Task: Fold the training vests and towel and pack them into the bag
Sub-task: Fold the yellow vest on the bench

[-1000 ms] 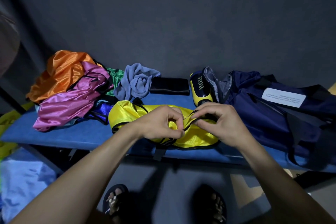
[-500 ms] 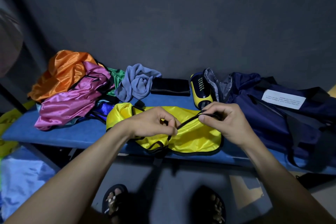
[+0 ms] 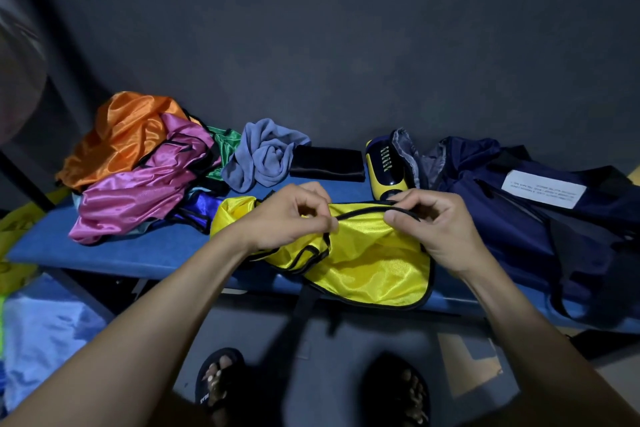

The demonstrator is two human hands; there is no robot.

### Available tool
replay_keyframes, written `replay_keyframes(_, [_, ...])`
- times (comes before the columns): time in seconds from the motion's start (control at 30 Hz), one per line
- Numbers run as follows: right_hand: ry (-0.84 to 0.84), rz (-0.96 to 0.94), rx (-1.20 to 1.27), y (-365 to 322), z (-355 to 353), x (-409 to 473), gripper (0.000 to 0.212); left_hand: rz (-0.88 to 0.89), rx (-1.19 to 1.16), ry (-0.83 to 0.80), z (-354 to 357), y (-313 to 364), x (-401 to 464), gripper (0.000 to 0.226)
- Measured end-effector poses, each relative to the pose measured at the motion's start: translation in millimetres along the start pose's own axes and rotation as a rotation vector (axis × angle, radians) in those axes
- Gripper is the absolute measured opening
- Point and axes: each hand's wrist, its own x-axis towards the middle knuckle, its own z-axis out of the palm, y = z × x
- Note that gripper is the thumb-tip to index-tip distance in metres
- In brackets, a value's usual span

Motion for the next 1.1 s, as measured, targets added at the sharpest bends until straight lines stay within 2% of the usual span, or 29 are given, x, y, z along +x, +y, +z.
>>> replay_keyframes(0.07, [0.015,0.003,0.039,-0.7,1.1,1.3,0.005,0.033,-0.014,0.04,-0.6,3.6,-1.0,0.022])
replay_keyframes(0.2, [0.056,-0.019,0.057,1.0,1.9,6.8,0.013,0.053,-0.032,0.042,3.3,7.6,-1.0,0.013])
replay_keyframes(0.3, [0.04,-0.041,0.04,-0.6,1.3,8.9,0.017,0.031,-0.076,0.11,6.3,1.7,2.4,0.014])
replay_keyframes(0.43, [0.006,-0.067,0.027,-8.3,-0.1,9.7,0.014,-0.02,0.009,0.14,7.6,-1.5,6.3,0.019])
replay_keyframes(0.57, [-0.035,-0.093,-0.053,-13.8,-2.7,11.6,0.006,-0.103,-0.087,0.109,8.2,6.0,5.2,0.022])
replay_keyframes(0.7, [-0.12,-0.153,-0.163,-17.1,0.8,10.9,0.014,-0.29,-0.203,0.079,13.3,16.1,5.9,0.048])
replay_keyframes(0.77, [-0.137,-0.172,-0.207,-19.5,5.2,9.9,0.017,-0.329,-0.267,0.086,15.5,18.2,6.6,0.038])
replay_keyframes(0.9, [-0.11,-0.21,-0.237,-20.7,8.9,9.2,0.013,-0.296,-0.283,0.001,14.9,19.6,5.6,0.025])
replay_keyframes(1.0, [-0.097,-0.234,-0.268,-19.8,9.5,8.8,0.008,-0.19,-0.293,-0.092,14.9,18.2,3.7,0.024])
replay_keyframes(1.1, [-0.066,-0.242,-0.275,-18.8,6.6,9.4,0.009,-0.072,-0.251,-0.091,15.9,16.3,4.6,0.014])
